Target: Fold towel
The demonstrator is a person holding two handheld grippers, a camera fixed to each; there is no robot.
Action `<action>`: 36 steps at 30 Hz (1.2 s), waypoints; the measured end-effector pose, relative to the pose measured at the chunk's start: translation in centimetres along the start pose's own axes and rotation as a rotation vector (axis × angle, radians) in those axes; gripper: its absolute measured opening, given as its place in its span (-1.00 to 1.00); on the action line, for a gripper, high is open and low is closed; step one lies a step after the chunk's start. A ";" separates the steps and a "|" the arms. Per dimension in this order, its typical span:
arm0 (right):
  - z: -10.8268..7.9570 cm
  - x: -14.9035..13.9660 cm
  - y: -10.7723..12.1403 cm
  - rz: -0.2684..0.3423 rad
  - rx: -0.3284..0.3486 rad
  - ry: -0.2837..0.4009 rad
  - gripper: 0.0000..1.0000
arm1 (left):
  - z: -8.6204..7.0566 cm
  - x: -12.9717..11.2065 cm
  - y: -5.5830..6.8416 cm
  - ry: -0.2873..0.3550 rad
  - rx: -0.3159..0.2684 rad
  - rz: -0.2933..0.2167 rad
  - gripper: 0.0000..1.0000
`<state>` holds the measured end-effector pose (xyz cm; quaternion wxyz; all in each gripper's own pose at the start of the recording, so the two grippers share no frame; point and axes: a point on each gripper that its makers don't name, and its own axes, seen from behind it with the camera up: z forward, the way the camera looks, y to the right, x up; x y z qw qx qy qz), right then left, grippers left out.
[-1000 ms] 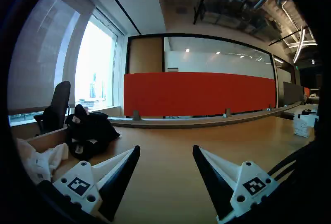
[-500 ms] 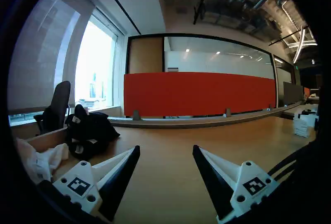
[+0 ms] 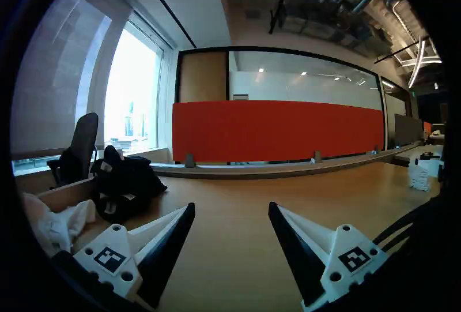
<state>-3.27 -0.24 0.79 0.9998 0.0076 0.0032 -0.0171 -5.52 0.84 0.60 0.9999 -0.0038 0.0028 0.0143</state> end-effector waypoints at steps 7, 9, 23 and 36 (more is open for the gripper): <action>0.0 0.0 0.0 0.000 0.000 0.000 0.99 | 0.0 0.0 0.0 0.000 0.000 0.000 0.89; 0.0 0.0 0.0 0.000 0.000 0.000 0.99 | 0.0 0.0 -0.1 0.000 0.000 0.000 0.89; -0.1 0.0 -0.1 0.000 0.000 0.000 0.99 | -0.2 0.5 -0.1 -0.002 0.000 0.001 0.89; 0.0 0.0 -0.1 0.001 0.000 0.000 0.99 | -0.3 0.9 -0.1 -0.003 0.000 0.001 0.88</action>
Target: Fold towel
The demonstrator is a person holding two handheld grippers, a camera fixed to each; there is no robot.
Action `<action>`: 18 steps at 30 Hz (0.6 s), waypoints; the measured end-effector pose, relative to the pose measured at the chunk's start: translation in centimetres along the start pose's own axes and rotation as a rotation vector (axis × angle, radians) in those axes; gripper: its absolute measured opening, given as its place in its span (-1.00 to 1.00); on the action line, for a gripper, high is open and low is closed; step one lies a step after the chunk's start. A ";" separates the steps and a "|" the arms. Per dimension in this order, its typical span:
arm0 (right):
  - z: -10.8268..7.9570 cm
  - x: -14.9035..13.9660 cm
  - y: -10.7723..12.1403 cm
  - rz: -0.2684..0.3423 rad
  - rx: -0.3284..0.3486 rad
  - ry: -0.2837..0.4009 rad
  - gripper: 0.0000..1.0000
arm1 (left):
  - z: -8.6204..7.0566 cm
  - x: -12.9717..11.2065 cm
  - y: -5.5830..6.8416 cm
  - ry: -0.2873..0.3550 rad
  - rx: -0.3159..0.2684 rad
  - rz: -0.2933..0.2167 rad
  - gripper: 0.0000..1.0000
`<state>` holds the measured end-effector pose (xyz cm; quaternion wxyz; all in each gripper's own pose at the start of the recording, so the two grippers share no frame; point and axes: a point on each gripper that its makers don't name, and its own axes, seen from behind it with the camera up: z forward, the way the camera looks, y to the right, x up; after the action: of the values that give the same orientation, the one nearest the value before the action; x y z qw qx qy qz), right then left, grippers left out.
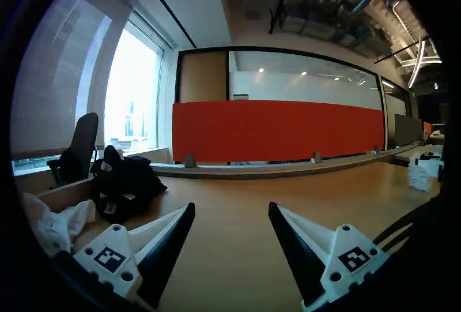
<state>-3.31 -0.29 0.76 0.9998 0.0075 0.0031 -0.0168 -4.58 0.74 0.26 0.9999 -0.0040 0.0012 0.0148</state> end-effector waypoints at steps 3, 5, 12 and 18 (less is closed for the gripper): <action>0.0 0.0 0.0 0.000 0.000 0.000 0.99 | 0.0 0.1 0.0 0.000 0.000 0.000 0.89; 0.0 0.0 0.0 0.000 0.000 0.000 0.99 | 0.0 0.1 0.0 0.000 0.000 0.000 0.89; 0.0 0.0 0.0 0.000 0.000 0.000 0.99 | 0.0 0.1 -0.2 -0.001 0.000 0.000 0.88; 0.0 0.0 0.0 0.000 0.000 0.000 0.99 | -0.1 0.1 -0.2 -0.002 -0.001 -0.001 0.88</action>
<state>-3.30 -0.29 0.79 0.9998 0.0076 0.0032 -0.0168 -4.42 0.57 0.15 0.9999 -0.0043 0.0003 0.0142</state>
